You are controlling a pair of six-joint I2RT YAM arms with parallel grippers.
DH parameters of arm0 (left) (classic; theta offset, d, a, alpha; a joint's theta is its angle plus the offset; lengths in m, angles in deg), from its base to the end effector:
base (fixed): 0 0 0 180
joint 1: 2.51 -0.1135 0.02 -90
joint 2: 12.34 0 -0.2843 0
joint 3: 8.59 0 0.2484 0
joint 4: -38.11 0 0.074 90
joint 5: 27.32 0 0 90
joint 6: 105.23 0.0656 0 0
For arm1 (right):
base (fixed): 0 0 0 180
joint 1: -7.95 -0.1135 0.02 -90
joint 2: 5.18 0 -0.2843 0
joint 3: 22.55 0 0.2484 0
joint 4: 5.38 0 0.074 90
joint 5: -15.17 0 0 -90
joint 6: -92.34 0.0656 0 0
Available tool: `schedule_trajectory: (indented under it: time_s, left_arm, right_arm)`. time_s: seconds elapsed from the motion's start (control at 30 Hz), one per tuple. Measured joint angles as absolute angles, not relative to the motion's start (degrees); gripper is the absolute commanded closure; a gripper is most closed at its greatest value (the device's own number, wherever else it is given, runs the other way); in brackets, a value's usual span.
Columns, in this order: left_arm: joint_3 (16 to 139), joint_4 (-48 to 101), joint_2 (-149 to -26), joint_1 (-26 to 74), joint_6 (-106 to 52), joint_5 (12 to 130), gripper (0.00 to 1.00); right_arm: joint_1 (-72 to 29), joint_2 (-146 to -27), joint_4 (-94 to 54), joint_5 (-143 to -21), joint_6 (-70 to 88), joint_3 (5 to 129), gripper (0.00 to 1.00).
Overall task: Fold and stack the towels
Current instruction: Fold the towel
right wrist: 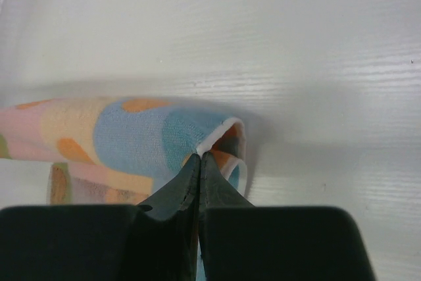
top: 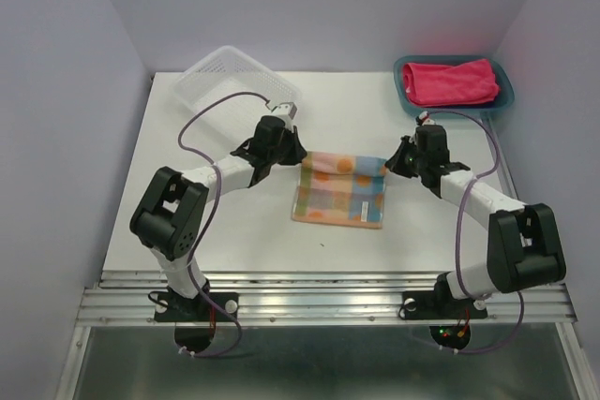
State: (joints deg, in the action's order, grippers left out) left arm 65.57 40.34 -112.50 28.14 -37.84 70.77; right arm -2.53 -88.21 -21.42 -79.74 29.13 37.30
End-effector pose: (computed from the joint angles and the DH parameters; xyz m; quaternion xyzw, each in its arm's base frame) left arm 0.3571 -0.2223 0.2284 0.0970 0.8307 -0.2971 0.4607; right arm 0.3154 0.0641 0.2098 0.1099 0.8961 0.1736 0.3936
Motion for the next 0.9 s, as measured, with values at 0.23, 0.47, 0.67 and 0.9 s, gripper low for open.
schedule_trajectory:
  time_s: [0.23, 0.47, 0.67, 0.9]
  left_arm:
    - [52.56, 45.28, -105.27, 30.68, -40.57, 71.26, 1.00]
    - [42.90, 48.14, -98.47, 33.19, -44.33, 70.27, 1.00]
    - [39.21, 49.26, -93.38, 35.13, -46.49, 68.46, 1.00]
    - [36.87, 49.74, -92.88, 35.31, -48.26, 67.41, 1.00]
  right_arm:
    - [-2.92, -77.41, -21.72, -83.08, 30.33, 30.72, 0.99]
    - [-3.21, -71.22, -24.52, -85.20, 30.90, 25.25, 0.99]
    - [-3.40, -66.00, -28.04, -87.67, 31.16, 21.87, 0.99]
    - [-3.43, -62.57, -27.89, -91.56, 32.25, 17.23, 0.99]
